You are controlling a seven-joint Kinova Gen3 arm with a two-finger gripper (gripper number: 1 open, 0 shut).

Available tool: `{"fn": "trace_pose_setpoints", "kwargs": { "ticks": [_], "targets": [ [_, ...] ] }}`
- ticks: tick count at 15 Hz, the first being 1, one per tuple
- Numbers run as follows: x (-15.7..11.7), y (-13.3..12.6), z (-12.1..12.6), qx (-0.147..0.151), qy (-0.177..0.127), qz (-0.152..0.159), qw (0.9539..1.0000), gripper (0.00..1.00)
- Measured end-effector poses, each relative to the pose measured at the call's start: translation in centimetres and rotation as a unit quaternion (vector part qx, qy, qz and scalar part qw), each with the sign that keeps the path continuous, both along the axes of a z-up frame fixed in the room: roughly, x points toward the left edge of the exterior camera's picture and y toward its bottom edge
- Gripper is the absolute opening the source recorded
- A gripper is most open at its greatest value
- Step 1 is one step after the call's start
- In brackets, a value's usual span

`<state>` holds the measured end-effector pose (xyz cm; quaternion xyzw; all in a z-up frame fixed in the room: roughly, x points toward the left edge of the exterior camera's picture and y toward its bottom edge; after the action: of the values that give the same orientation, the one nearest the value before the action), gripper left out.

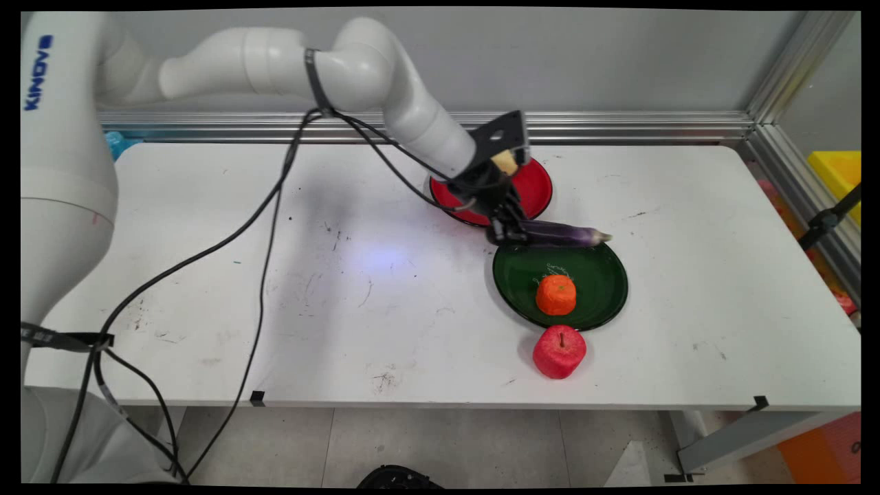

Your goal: Place the picked object on the table

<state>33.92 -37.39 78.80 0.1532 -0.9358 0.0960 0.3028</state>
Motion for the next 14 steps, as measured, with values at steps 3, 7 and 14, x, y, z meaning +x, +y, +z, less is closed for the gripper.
{"fn": "trace_pose_setpoints", "kwargs": {
  "ticks": [3, 7, 14],
  "targets": [
    [3.1, 1.3, 0.5, 0.011, -0.022, 0.015, 0.9996, 0.0],
    [7.2, 3.2, 0.5, 0.024, -0.05, 0.035, 0.9979, 0.0],
    [12.2, 5.1, 0.4, 0.037, -0.084, 0.059, 0.994, 0.0]
  ]
}}
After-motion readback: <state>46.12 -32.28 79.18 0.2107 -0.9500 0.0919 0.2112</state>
